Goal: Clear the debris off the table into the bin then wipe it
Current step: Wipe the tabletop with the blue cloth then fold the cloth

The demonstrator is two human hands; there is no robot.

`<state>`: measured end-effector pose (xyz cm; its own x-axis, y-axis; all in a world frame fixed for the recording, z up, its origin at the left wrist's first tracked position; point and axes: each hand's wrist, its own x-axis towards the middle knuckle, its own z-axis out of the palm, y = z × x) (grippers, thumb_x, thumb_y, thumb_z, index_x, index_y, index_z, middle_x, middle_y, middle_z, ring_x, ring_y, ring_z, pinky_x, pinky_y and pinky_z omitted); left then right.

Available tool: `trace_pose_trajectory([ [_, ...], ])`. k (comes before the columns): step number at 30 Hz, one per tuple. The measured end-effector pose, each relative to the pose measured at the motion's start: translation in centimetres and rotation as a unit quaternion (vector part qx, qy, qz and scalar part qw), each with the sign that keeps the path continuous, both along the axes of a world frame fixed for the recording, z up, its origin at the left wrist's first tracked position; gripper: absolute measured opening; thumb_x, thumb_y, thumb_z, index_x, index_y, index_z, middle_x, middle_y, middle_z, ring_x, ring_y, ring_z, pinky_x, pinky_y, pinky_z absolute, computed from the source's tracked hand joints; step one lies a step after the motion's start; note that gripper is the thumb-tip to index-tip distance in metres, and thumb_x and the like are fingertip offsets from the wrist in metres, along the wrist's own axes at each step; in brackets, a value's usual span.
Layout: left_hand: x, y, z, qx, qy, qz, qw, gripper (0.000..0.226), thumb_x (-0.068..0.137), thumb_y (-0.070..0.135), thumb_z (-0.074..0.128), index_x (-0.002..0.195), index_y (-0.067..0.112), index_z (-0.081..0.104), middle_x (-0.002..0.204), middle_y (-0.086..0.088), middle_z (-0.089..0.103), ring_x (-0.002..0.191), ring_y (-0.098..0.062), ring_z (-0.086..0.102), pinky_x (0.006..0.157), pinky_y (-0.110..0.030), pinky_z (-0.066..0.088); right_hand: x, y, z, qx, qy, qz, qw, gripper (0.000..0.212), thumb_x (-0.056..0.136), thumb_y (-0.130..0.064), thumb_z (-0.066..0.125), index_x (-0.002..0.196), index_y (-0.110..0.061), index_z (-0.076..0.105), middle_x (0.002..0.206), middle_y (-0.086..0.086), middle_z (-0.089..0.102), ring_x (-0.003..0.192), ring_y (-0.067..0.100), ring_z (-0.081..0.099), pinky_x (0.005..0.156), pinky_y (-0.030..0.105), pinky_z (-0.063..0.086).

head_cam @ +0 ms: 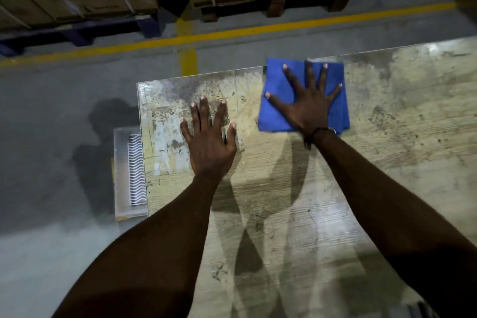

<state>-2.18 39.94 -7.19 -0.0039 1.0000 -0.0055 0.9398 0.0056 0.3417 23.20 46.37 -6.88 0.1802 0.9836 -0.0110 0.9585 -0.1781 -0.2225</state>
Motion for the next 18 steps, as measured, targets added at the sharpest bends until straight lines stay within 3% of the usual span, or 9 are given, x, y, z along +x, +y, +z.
trace_pose_trajectory([
  [4,0.0,0.0,-0.1,0.003,0.006,-0.001,1.0,0.062,0.107,0.056,0.033,0.166,0.038,0.021,0.177,-0.002,0.001,0.163,-0.025,-0.003,0.127,-0.062,0.004,-2.2,1.2,-0.1,-0.016,0.009,-0.012,1.0,0.092,0.08,-0.097,0.031,0.161,-0.055,0.017,0.176,0.0,0.0,0.16,0.041,-0.008,0.113,0.083,-0.003],
  [10,0.0,-0.1,-0.2,0.003,0.011,0.003,1.0,0.061,0.107,0.057,0.033,0.165,0.039,0.023,0.177,0.0,0.004,0.163,-0.024,0.0,0.127,-0.062,0.006,-3.3,-9.2,-0.1,-0.009,-0.033,0.097,0.995,0.091,0.083,-0.097,0.032,0.161,-0.054,0.016,0.176,-0.004,0.0,0.161,0.034,-0.008,0.116,0.079,0.002],
  [18,0.2,-0.1,0.1,0.005,0.008,0.006,1.0,0.059,0.108,0.057,0.033,0.164,0.039,0.027,0.176,-0.001,0.007,0.163,-0.025,0.002,0.127,-0.062,0.005,0.1,0.1,-0.3,-0.011,0.007,0.005,1.0,0.093,0.079,-0.1,0.028,0.16,-0.056,0.018,0.176,-0.001,0.003,0.16,0.041,-0.006,0.112,0.084,-0.001],
])
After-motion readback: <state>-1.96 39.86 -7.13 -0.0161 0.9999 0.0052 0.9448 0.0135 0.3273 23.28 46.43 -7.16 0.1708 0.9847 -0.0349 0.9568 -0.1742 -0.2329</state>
